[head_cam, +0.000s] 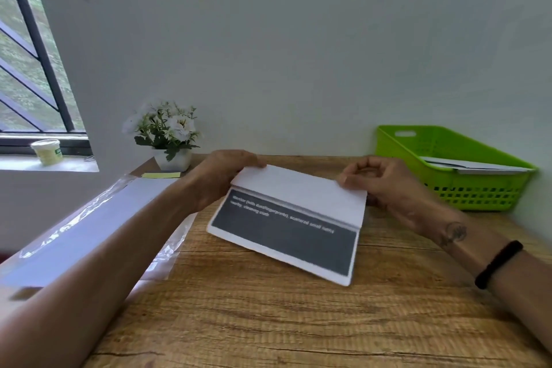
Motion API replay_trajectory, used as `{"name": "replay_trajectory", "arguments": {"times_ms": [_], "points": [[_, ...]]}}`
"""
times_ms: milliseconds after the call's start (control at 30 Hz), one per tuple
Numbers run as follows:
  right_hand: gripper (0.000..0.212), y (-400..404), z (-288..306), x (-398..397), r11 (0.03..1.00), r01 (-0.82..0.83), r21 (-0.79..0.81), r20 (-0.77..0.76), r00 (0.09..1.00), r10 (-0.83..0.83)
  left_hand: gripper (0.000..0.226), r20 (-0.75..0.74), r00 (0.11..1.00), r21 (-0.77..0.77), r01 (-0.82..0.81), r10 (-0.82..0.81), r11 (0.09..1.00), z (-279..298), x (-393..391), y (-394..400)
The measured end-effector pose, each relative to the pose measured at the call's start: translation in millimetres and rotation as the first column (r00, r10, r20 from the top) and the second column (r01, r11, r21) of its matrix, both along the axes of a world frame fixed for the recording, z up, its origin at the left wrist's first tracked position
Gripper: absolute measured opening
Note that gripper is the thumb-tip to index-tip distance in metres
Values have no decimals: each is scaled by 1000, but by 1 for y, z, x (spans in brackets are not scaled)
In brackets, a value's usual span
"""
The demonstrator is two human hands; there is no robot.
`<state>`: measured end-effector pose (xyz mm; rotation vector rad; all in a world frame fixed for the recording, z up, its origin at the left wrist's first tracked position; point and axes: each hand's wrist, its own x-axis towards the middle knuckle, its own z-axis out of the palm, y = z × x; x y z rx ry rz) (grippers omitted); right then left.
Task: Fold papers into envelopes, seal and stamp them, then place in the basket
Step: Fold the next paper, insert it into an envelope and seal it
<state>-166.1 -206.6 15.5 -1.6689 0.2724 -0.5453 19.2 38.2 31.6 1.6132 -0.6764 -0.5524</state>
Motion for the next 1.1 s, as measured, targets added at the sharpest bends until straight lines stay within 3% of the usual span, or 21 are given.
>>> {"name": "replay_trajectory", "arguments": {"times_ms": [100,200,267,333,367,433,467,533,667,1100], "points": [[31,4,-1,-3,989,-104,-106,-126,988,90,28,220,975,104,3,-26,995,0,-10,-3],[25,12,2,-6,971,-184,-154,-230,962,146,42,279,959,88,35,-59,996,-1,-25,-12],[24,14,1,-7,969,-210,-134,-249,953,172,39,303,950,84,47,-70,995,-5,-32,-18],[26,15,1,-7,970,-207,-127,-257,952,169,28,445,895,120,-17,-38,993,-9,-36,-22],[27,15,0,-6,970,-203,-137,-258,952,163,24,590,807,150,-71,-31,986,-10,-35,-22],[25,16,-2,-5,962,-212,-171,-264,951,162,24,861,495,210,-141,-114,967,-11,-35,-22],[24,17,-3,-5,955,-227,-192,-270,948,171,28,911,364,253,-127,-192,959,-13,-36,-22],[20,18,-5,-4,939,-263,-224,-285,938,195,34,918,258,323,-49,-301,945,-16,-42,-26],[17,18,-4,-4,924,-291,-248,-301,930,212,27,918,252,307,31,-305,951,-19,-51,-35],[22,-4,2,-2,976,-33,-217,-165,986,-3,23,875,479,134,-102,-69,986,-17,-10,-13]]}}
